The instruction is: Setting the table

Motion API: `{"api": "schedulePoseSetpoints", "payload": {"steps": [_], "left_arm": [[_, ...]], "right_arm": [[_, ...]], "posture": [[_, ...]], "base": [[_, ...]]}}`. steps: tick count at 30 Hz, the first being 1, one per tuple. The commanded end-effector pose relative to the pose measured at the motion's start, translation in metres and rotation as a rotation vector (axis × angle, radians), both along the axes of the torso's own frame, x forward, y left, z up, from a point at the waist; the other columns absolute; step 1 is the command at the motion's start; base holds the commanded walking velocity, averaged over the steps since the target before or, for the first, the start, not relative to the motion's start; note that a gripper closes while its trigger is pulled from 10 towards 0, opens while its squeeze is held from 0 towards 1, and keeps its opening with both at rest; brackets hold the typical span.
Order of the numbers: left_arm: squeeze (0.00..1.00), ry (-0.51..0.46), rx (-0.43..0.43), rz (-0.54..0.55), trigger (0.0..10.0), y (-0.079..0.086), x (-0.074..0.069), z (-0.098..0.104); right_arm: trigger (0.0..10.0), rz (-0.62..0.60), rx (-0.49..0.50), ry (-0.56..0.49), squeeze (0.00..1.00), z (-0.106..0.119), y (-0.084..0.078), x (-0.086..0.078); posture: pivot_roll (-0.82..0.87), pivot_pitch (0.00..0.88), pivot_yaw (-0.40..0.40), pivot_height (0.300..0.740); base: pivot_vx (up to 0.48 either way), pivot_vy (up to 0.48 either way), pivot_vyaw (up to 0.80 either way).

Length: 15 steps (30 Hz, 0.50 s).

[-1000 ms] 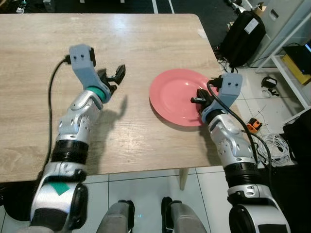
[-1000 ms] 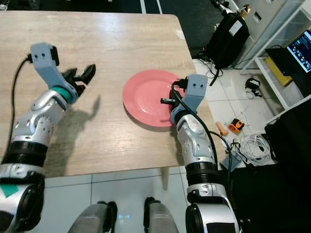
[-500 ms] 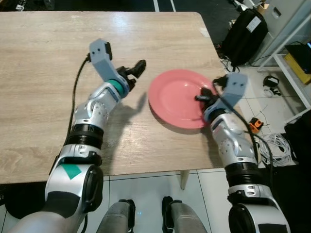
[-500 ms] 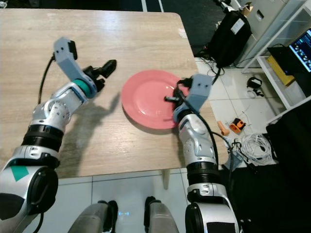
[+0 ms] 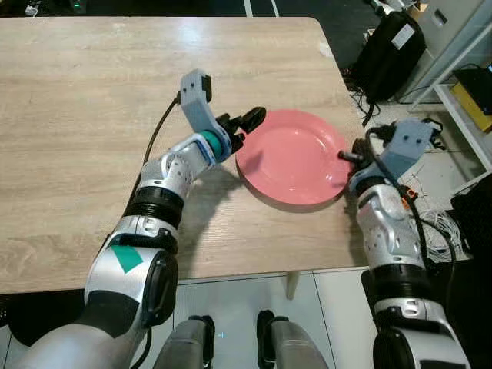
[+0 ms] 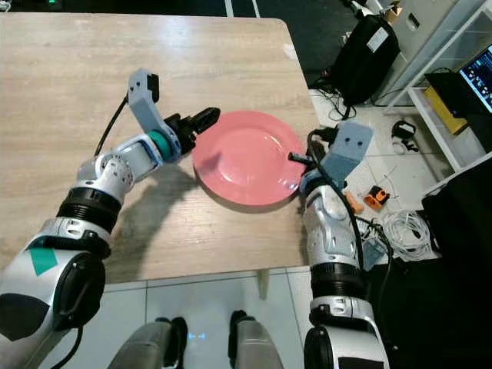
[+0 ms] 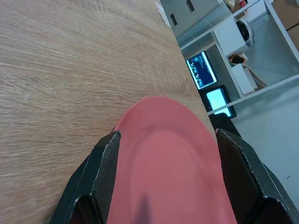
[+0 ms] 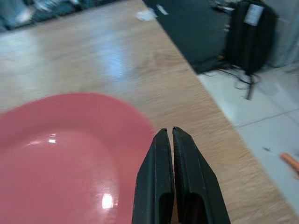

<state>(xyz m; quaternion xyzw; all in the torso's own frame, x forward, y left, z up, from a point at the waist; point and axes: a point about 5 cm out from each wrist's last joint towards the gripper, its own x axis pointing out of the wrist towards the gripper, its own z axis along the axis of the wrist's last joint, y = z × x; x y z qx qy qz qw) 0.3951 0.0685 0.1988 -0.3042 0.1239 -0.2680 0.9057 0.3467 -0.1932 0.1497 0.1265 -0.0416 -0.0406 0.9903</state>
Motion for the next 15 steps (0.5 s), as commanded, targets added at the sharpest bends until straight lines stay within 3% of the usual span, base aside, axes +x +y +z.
{"api": "schedulePoseSetpoints", "payload": {"steps": [1, 6, 9, 15], "left_arm": [[0.00, 0.020, -0.002, -0.011, 10.0, -0.001, 0.000, -0.004], [0.00, 0.027, -0.010, -0.009, 10.0, 0.001, 0.000, -0.005], [0.00, 0.032, -0.017, -0.005, 10.0, 0.002, 0.000, -0.007], [0.00, 0.035, -0.025, -0.001, 10.0, 0.004, 0.000, -0.008]], "right_arm": [[10.0, 0.036, -0.002, -0.107, 0.00, 0.015, 0.002, -0.003], [10.0, 0.050, -0.090, -0.088, 0.00, 0.014, 0.004, -0.003], [10.0, 0.076, -0.216, 0.015, 0.00, -0.003, 0.008, 0.000], [10.0, 0.050, -0.271, 0.126, 0.00, -0.023, 0.005, 0.000]], "posture": [[0.05, 0.117, 0.033, 0.740], [0.05, 0.113, 0.030, 0.740], [0.05, 0.111, 0.025, 0.740], [0.05, 0.108, 0.022, 0.740]], "base": [[0.000, 0.000, 0.00], [0.000, 0.000, 0.00], [0.000, 0.000, 0.00], [0.000, 0.000, 0.00]]}}
